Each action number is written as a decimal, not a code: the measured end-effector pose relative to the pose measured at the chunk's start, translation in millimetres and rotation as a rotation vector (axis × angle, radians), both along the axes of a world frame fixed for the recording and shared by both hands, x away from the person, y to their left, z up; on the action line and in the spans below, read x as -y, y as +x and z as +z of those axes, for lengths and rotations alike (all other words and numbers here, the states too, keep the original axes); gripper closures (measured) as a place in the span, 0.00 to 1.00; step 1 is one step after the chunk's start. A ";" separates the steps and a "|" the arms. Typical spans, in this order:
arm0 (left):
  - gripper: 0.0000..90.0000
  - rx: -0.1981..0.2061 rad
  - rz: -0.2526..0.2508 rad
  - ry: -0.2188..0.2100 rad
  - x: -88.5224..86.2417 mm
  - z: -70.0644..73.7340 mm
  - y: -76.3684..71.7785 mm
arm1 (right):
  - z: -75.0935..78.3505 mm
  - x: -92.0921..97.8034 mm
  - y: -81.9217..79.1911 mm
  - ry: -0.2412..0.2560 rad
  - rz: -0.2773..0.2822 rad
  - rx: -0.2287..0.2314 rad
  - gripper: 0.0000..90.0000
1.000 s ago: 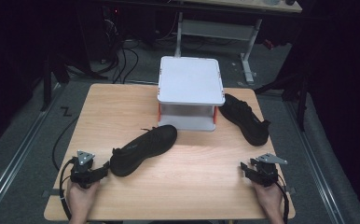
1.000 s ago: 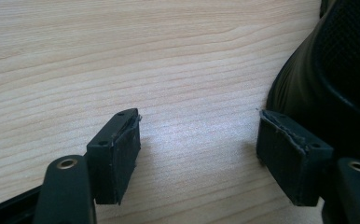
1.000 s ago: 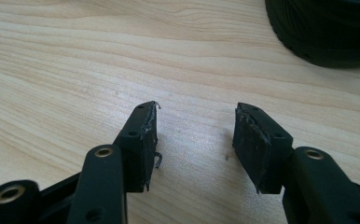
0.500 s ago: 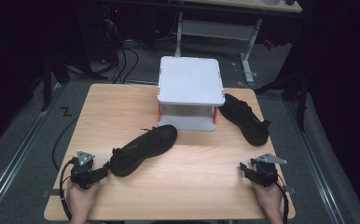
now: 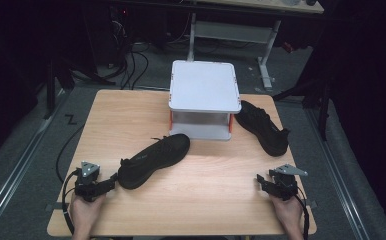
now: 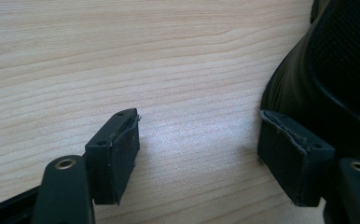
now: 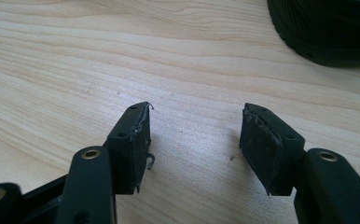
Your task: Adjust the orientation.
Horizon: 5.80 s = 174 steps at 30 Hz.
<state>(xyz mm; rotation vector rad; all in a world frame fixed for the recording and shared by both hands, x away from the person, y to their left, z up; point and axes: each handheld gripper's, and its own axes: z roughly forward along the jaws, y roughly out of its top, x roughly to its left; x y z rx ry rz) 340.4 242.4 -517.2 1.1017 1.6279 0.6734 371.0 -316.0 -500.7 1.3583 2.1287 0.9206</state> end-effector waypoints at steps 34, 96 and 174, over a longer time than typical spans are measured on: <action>0.29 0.056 -0.092 -0.034 9.7 24.8 -29.3 | 0.0 -0.4 0.0 0.001 -0.004 -0.003 0.47; 0.93 0.085 -0.511 0.018 88.7 60.9 -18.4 | 0.0 -0.5 0.5 -0.001 -0.007 -0.002 0.46; 0.94 0.386 -0.493 0.067 182.6 117.0 38.1 | 136.9 -75.6 86.8 0.147 0.269 0.203 0.76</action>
